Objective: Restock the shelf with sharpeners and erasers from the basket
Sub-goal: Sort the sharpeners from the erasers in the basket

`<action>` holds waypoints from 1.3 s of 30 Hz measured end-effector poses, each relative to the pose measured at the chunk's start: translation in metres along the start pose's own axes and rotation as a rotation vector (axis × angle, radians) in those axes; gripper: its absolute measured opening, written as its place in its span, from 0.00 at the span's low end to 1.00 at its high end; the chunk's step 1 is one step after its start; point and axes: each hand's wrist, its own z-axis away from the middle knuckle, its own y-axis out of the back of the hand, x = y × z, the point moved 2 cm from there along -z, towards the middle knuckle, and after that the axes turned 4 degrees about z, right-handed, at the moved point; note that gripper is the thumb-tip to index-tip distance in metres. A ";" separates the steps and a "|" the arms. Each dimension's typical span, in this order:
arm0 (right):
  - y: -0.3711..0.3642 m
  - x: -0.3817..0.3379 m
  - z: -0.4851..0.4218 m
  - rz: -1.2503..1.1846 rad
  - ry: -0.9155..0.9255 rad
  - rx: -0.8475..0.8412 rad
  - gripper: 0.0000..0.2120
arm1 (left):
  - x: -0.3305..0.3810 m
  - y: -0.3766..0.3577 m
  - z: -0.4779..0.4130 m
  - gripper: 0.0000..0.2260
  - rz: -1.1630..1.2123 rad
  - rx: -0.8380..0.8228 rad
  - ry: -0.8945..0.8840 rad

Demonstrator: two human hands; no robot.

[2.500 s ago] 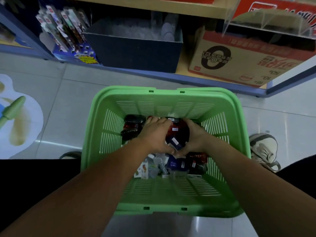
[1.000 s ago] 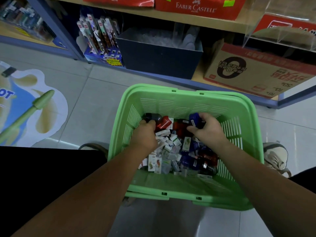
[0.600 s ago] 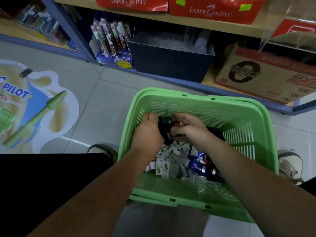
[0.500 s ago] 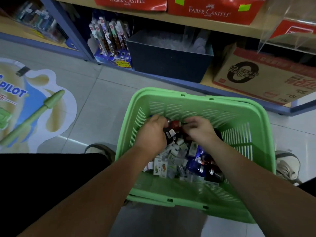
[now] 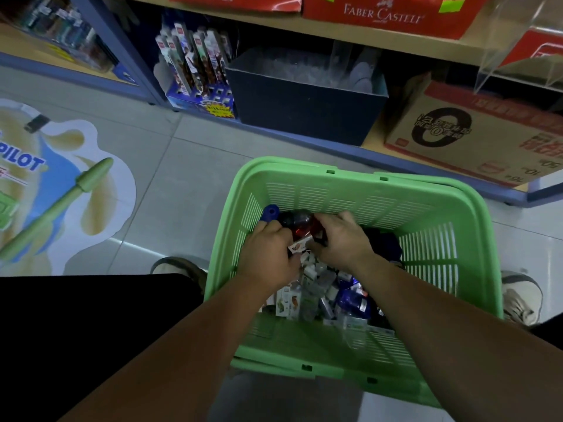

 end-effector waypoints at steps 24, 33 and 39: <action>-0.022 0.005 -0.023 -0.785 -0.356 -0.153 0.40 | 0.002 0.002 0.048 0.27 0.133 -0.355 0.236; -0.015 -0.009 -0.027 -0.752 -0.272 -0.299 0.29 | -0.010 -0.006 0.047 0.46 0.137 -0.443 0.232; -0.019 -0.020 -0.024 -0.817 -0.266 -0.228 0.25 | -0.013 -0.017 0.044 0.39 0.193 -0.399 0.195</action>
